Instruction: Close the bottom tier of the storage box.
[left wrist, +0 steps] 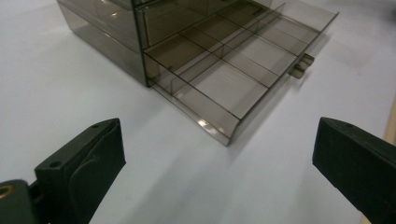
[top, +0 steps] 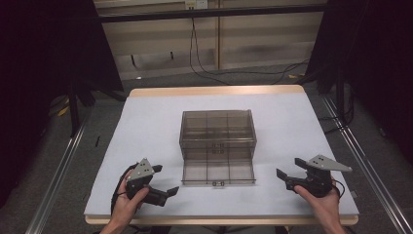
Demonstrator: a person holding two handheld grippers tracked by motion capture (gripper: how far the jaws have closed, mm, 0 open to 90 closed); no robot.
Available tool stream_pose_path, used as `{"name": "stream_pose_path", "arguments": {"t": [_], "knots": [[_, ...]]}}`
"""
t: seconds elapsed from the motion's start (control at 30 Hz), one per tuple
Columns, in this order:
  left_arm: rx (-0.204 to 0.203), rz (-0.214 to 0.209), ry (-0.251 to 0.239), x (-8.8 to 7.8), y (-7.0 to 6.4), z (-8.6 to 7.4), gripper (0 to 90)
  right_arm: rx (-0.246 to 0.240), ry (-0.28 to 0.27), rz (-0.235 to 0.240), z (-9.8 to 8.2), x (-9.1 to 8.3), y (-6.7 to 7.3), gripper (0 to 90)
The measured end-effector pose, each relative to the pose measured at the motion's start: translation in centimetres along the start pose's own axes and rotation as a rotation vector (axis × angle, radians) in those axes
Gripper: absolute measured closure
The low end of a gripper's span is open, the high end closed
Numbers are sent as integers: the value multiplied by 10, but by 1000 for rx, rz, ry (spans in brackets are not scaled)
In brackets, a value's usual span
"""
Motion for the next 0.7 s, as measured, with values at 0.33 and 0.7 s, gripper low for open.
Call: {"name": "stream_pose_path", "arguments": {"t": [0.33,0.7], "knots": [[25,-45,-3,6,-17,6,33,-16,33,43,0,7,7,172],[29,-110,-12,12,-34,24,30,-5,49,70,-2,9,9,153]]}}
Point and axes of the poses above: each handheld gripper's, and its own axes: x roughly forward along the jaws, z roughly out of its top, y roughly to its left, the point moved 6 cm from there along x, roughly forward along the jaws, and after that the axes turned 9 degrees about z, right-handed, at the moved point
